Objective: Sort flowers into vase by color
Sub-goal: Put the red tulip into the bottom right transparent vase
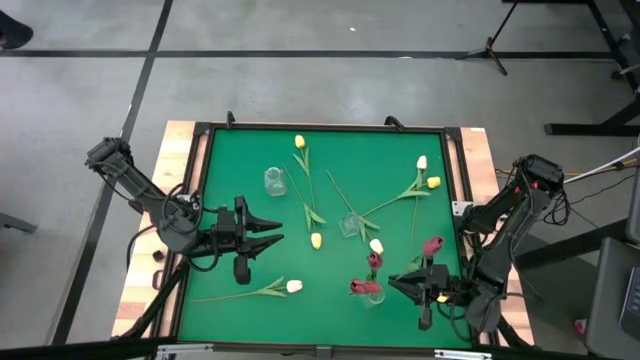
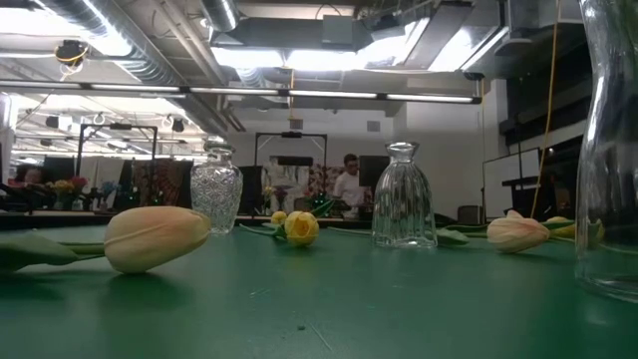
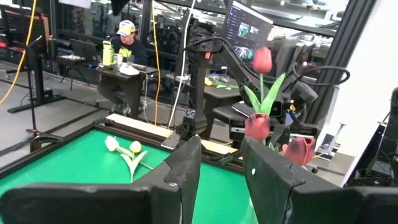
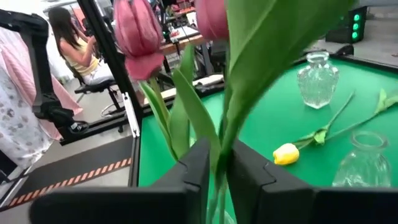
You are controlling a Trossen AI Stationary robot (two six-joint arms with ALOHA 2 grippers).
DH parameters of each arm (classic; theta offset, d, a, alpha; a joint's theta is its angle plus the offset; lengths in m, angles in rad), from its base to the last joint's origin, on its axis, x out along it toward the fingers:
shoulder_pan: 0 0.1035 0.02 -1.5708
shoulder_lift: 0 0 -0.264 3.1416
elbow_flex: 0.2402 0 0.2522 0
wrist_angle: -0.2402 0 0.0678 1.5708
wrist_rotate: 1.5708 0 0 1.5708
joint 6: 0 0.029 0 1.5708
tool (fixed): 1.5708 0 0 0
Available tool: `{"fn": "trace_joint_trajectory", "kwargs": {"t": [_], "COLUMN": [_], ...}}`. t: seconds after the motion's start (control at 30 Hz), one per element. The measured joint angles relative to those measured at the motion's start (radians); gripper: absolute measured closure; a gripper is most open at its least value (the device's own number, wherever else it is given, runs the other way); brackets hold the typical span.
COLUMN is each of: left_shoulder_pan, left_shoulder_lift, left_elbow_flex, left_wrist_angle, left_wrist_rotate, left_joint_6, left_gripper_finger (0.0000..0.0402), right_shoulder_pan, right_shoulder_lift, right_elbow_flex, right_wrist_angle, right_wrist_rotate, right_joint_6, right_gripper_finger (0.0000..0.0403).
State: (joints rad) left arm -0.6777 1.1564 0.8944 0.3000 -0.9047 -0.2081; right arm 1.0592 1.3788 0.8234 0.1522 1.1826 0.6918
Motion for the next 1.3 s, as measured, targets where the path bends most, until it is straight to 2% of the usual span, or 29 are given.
{"fn": "trace_joint_trajectory", "kwargs": {"t": [0.17,0.43,0.53,0.73,0.83,1.1,1.3], "left_shoulder_pan": [0.000,0.000,0.000,0.000,0.002,0.002,0.002], "left_shoulder_lift": [0.000,0.000,0.000,-0.013,-0.035,-0.070,-0.068], "left_elbow_flex": [0.000,0.000,0.000,0.000,0.000,0.000,0.000], "left_wrist_angle": [-0.001,-0.001,-0.001,-0.028,-0.094,-0.246,-0.266], "left_wrist_rotate": [0.000,-0.001,-0.034,-0.101,-0.119,-0.231,-0.303], "left_joint_6": [0.000,0.000,-0.019,-0.035,-0.061,-0.097,-0.104], "left_gripper_finger": [0.0286,0.0286,0.0286,0.0286,0.0286,0.0286,0.0286], "right_shoulder_pan": [0.000,0.000,-0.010,-0.041,-0.061,-0.114,-0.111], "right_shoulder_lift": [0.000,0.000,0.000,-0.001,-0.001,-0.002,-0.004], "right_elbow_flex": [0.000,0.000,0.000,0.000,0.000,0.000,0.000], "right_wrist_angle": [-0.051,-0.049,-0.050,-0.060,-0.061,-0.076,-0.075], "right_wrist_rotate": [0.002,0.018,0.019,-0.063,-0.102,-0.182,-0.183], "right_joint_6": [0.062,0.063,0.057,0.010,0.009,0.007,0.007], "right_gripper_finger": [0.0337,0.0334,0.0334,0.0329,0.0306,0.0213,0.0197]}}
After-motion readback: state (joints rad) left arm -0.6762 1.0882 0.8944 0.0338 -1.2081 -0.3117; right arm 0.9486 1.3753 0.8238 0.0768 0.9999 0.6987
